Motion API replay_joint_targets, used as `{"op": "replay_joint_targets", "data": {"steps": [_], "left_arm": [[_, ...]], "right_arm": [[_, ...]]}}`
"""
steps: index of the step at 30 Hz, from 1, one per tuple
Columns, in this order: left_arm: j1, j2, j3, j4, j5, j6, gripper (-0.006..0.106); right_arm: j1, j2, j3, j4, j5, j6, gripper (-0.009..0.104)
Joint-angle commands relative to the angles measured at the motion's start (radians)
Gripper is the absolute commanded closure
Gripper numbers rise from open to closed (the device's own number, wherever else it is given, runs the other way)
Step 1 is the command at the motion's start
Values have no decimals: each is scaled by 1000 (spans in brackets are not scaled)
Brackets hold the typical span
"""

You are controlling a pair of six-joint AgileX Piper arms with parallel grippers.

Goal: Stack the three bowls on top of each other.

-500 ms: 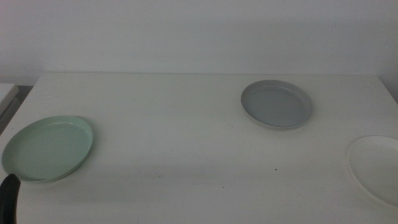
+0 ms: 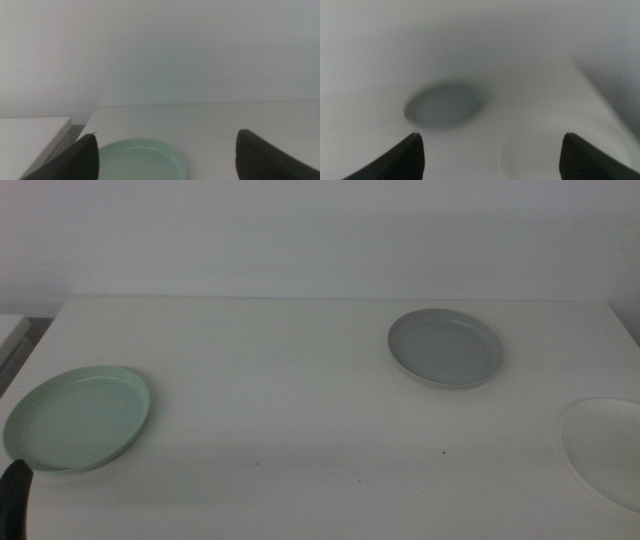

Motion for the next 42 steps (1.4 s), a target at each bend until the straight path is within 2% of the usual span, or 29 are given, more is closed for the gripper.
{"op": "replay_joint_targets", "data": {"steps": [1, 4, 8, 15, 22, 26, 29, 34, 36, 38, 39, 42], "left_arm": [[-8, -4, 0, 3, -6, 0, 7], [-8, -4, 0, 3, -6, 0, 7], [-8, -4, 0, 3, -6, 0, 7], [-8, -4, 0, 3, -6, 0, 7], [-8, -4, 0, 3, -6, 0, 7], [-8, -4, 0, 3, -6, 0, 7], [-8, -4, 0, 3, -6, 0, 7], [-8, -4, 0, 3, -6, 0, 7], [-8, -4, 0, 3, -6, 0, 7], [-8, -4, 0, 3, -6, 0, 7], [-8, -4, 0, 3, -6, 0, 7], [-8, -4, 0, 3, -6, 0, 7]], "right_arm": [[-1, 124, -129, 14, 220, 87, 3], [-1, 280, -280, 62, 481, 103, 3], [-1, 396, -405, 78, 683, 103, 3], [-1, 455, -420, 78, 649, 101, 3], [-1, 455, -420, 75, 544, 123, 3], [-1, 487, -422, 66, 555, 138, 3], [-1, 556, -465, 2, 581, 150, 4], [-29, 759, -633, -225, 702, 192, 9], [-88, 836, -674, -241, 709, 183, 14], [-185, 911, -697, -208, 676, 146, 21], [-241, 953, -709, -170, 652, 122, 23], [-395, 1083, -754, 4, 607, 14, 27]]}}
